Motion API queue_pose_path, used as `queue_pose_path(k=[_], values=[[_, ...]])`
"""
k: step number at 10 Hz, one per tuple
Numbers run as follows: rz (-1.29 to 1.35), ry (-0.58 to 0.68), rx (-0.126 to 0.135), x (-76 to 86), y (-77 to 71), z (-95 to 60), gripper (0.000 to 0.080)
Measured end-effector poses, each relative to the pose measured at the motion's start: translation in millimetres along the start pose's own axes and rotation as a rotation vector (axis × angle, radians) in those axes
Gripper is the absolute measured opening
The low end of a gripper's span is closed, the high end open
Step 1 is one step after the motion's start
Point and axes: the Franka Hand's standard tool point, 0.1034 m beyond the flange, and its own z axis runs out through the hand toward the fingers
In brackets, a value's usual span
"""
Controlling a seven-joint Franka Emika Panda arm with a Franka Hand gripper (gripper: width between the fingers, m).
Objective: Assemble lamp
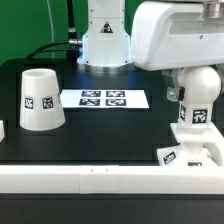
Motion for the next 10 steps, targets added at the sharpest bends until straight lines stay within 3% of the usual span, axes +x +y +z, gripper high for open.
queue_pose_path(k=[3,7,10], values=[[0.333,-0.002,0.032,-1.0,0.6,0.3,0.0576],[0.746,-0.009,0.037,-1.0,0.4,1.8,0.0576],[0.991,-0.027,0.083,-1.4,2.6,2.5,0.0576]])
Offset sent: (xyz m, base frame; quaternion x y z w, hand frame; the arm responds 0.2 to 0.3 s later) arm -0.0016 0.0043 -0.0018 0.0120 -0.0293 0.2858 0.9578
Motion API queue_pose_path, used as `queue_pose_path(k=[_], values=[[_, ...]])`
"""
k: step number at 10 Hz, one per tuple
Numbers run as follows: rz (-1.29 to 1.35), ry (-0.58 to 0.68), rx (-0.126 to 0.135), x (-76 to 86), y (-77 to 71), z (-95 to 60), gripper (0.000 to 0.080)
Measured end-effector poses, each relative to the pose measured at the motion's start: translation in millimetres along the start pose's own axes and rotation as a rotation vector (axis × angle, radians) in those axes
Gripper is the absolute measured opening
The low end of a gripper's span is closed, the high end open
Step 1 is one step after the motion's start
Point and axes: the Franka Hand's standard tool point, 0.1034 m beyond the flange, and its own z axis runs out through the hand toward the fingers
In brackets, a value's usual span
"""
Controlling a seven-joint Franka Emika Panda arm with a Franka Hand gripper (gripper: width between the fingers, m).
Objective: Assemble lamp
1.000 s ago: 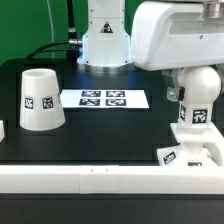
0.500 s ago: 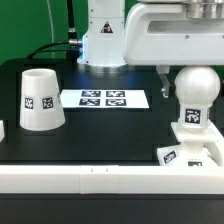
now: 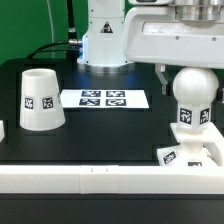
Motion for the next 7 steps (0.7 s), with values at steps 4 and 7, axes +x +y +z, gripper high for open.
queue_pose_path(k=[4,7], values=[[0.252,-0.033,0.02,-1.8,-0.6,0.6,0.0576],[0.309,-0.035,0.019,-3.3,-1.8,1.0,0.0576]])
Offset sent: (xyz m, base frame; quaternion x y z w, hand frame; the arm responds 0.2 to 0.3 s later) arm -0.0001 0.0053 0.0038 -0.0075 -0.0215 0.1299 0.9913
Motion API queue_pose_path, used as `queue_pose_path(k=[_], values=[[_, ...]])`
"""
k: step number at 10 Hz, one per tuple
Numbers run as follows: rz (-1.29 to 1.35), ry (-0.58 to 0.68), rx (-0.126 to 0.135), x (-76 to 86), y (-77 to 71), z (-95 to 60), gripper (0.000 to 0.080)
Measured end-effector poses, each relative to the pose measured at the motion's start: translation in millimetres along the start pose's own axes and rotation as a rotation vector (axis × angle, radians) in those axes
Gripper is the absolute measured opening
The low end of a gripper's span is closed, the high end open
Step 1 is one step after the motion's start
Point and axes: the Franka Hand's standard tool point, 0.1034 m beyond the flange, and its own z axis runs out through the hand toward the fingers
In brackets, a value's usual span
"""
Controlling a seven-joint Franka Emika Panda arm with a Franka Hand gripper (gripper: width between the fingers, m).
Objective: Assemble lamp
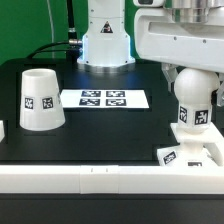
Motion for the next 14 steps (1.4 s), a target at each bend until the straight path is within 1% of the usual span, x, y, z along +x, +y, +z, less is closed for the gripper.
queue_pose_path(k=[1,2,3,5,7,9,14], values=[[-0.048,0.001,-0.001,-0.1,-0.1,-0.1,0.0684],[-0.108,0.0,-0.002,-0.6,-0.2,-0.3,0.0684],[-0.212,-0.006,-0.009,-0.7,0.1,-1.5,0.0697],[-0.48,-0.004,-0.012,-4.4,-2.5,-2.4,0.0697],[-0.673,-0.002,-0.015,-6.8,-4.1,-2.3,0.0699],[-0.896,0.007,-0.011,-8.4,-6.0,-1.6,0.0699],[-1.228,0.004,-0.015,-6.5,-4.4,-0.6,0.0699]])
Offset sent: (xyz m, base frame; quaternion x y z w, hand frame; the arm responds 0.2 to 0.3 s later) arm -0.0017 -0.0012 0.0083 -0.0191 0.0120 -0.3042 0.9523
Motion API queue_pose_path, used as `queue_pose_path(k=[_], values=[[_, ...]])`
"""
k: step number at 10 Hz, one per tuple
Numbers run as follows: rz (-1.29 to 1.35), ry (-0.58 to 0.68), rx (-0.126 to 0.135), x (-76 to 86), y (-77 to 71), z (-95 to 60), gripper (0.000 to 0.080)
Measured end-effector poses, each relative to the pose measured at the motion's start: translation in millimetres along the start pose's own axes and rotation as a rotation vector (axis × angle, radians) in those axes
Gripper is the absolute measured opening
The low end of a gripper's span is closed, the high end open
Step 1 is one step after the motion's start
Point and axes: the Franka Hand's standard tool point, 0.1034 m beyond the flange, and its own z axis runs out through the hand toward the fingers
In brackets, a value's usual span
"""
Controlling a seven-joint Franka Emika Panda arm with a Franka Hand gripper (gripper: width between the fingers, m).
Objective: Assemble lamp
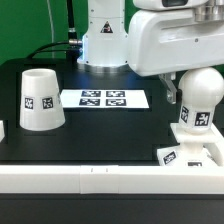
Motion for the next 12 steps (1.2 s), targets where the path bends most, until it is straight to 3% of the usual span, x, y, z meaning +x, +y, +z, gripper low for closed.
queue_pose_path(k=[1,2,5,12], values=[[-0.064,-0.001,-0.006,0.0,0.6,0.0,0.0699],[-0.206,-0.001,-0.031,1.4,2.2,-0.6,0.0699],[-0.485,-0.015,-0.07,3.4,2.2,-1.9,0.0699],[-1.106,-0.075,-0.113,5.9,-2.9,-0.3,0.0699]])
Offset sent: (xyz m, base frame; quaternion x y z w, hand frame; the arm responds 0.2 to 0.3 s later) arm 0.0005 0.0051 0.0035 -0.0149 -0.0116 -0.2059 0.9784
